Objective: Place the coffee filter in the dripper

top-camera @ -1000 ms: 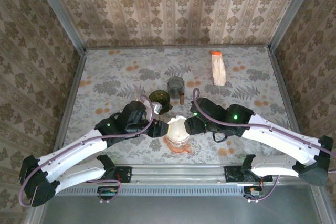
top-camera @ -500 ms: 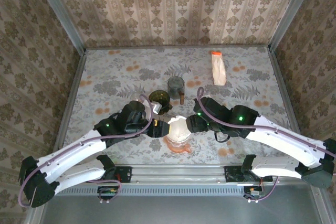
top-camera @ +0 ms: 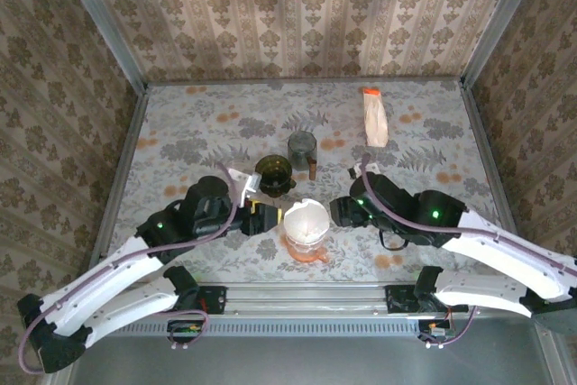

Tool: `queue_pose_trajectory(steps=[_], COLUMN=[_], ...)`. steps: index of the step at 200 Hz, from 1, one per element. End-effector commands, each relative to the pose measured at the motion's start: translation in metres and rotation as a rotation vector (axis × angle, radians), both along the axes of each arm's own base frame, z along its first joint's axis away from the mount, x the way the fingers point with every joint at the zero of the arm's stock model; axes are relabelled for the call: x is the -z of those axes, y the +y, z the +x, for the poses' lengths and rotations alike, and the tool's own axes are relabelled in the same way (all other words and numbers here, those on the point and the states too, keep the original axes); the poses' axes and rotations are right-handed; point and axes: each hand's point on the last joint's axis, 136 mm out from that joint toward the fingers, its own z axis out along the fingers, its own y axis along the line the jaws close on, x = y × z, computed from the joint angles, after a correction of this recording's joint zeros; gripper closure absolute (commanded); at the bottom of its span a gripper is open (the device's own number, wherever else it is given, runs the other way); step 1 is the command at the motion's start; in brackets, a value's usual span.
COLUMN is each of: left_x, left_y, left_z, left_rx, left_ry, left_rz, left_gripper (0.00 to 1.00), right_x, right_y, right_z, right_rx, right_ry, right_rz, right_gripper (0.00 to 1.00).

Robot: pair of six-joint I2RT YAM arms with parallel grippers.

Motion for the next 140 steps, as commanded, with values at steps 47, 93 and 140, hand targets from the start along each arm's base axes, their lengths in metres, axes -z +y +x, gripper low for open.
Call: queue_pose_trajectory(steps=[47, 93, 140], left_x=[0.062, 0.084, 0.100], left_y=[0.036, 0.039, 0.031], left_z=[-0.014, -0.015, -0.012], left_rx=[-0.116, -0.161, -0.180], left_ry=[0.157, 0.217, 0.257], left_rz=[0.095, 0.086, 0.061], left_gripper=[0.58, 0.56, 0.56], right_x=[0.042, 0.095, 0.120], right_y=[-0.029, -0.008, 0.014], right_z=[-0.011, -0.033, -0.046], right_rx=[0.094, -0.049, -0.172], right_ry=[0.000, 0.080, 0.056], right_rz=[0.049, 0.140, 0.274], right_gripper=[0.25, 0.26, 0.27])
